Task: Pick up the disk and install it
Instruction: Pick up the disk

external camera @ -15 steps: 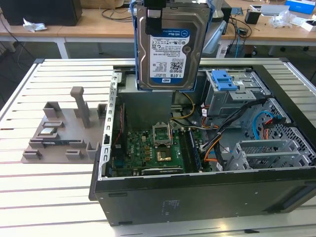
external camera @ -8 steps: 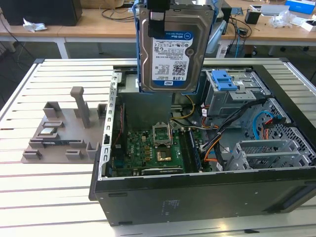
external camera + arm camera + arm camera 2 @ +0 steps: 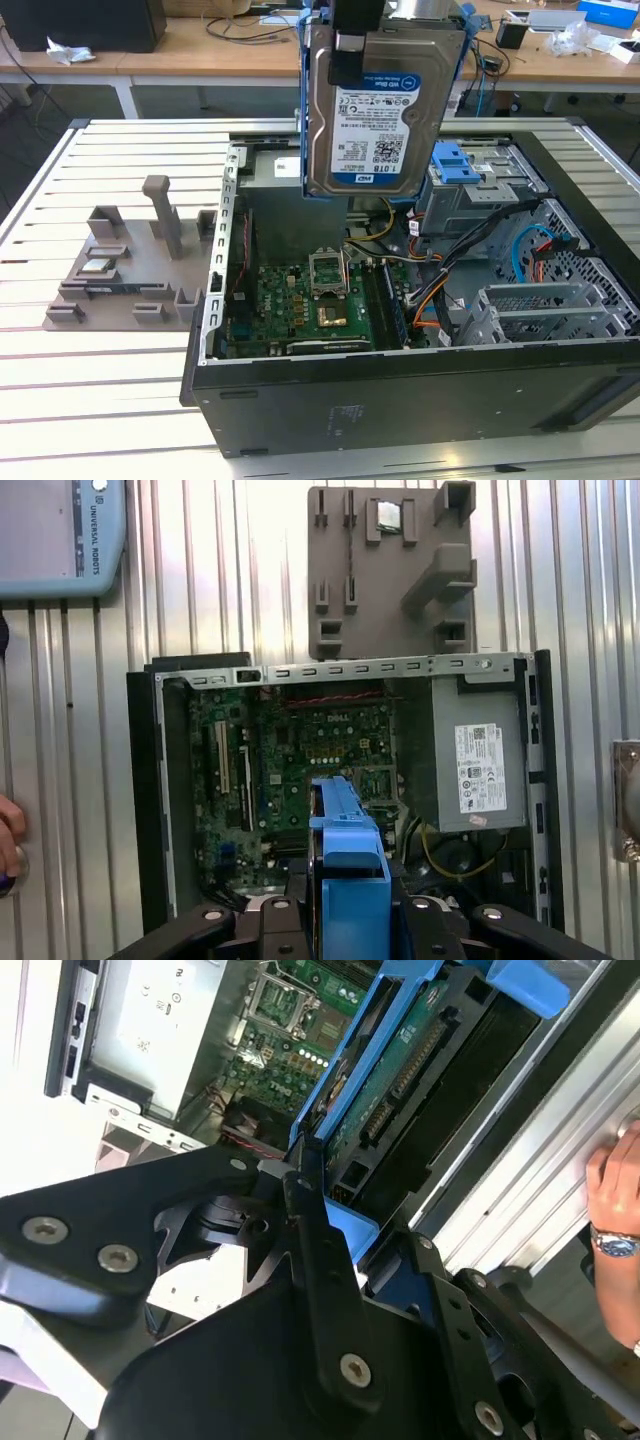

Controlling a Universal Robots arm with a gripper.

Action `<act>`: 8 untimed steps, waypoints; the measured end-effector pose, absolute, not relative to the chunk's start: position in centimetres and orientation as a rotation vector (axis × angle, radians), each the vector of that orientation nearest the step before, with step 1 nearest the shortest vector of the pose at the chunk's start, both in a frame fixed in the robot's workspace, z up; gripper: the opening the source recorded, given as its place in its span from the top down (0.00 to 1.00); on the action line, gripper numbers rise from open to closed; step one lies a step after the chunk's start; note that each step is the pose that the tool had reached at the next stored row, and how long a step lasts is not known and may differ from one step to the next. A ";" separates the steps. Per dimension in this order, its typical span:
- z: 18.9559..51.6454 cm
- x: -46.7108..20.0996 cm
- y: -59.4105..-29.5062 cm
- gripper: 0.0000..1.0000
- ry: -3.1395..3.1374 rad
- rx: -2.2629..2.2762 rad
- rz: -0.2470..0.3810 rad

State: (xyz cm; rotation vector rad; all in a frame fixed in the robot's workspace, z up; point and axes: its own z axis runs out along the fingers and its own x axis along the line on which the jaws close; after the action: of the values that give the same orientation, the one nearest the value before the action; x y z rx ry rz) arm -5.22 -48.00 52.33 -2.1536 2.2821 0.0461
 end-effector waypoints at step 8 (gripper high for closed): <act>52.2 -2.9 -49.5 0.63 2.282 -2.154 0.047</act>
State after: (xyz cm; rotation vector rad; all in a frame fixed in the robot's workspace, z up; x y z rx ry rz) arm -2.89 -49.46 52.18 -2.1541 2.2822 0.0465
